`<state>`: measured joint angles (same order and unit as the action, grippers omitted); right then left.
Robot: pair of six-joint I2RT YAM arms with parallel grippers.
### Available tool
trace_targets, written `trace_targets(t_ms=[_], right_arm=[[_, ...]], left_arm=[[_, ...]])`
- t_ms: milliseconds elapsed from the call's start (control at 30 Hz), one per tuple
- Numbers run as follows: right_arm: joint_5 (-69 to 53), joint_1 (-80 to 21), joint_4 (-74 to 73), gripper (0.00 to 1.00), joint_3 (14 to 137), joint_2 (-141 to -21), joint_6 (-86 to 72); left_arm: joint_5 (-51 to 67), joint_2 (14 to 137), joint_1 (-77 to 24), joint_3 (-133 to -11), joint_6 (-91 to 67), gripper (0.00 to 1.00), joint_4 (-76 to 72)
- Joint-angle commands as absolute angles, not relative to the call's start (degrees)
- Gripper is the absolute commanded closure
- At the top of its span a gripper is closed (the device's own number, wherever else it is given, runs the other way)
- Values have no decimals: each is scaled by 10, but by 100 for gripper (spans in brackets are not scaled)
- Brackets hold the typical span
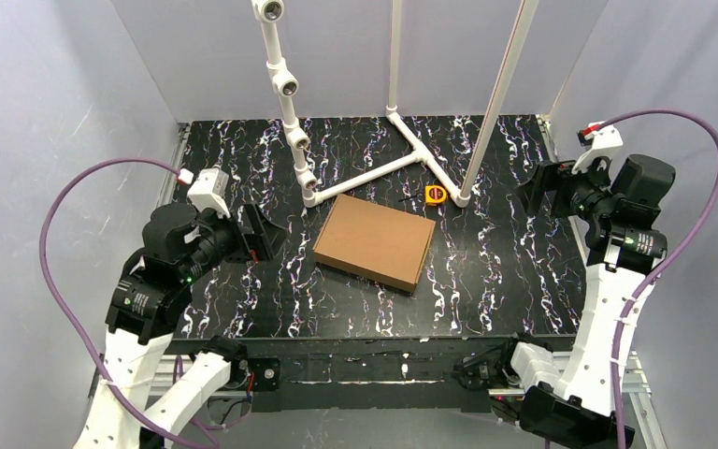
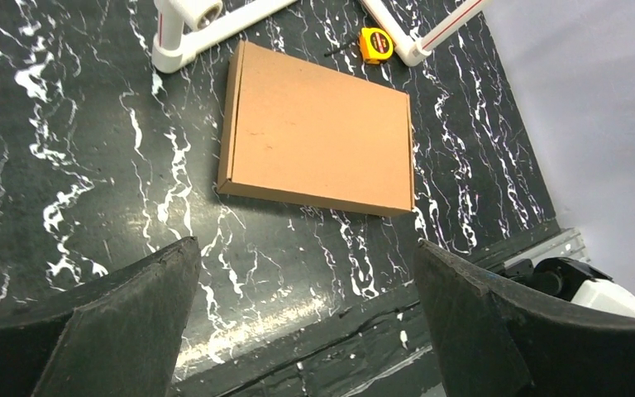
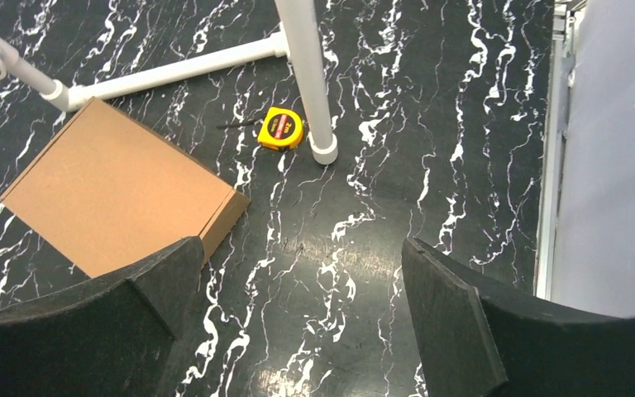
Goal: Fold the paper box
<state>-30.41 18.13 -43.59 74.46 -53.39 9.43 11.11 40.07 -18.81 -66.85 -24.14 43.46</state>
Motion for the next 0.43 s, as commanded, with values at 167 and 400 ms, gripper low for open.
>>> trace_targets(t_ms=[167, 400], right_arm=[[-349, 226, -424, 2, 784, -523, 86], [-399, 233, -421, 2, 786, -536, 102]], left_arm=[[79, 406, -190, -711, -162, 2, 474], [67, 402, -190, -702, -168, 2, 468]])
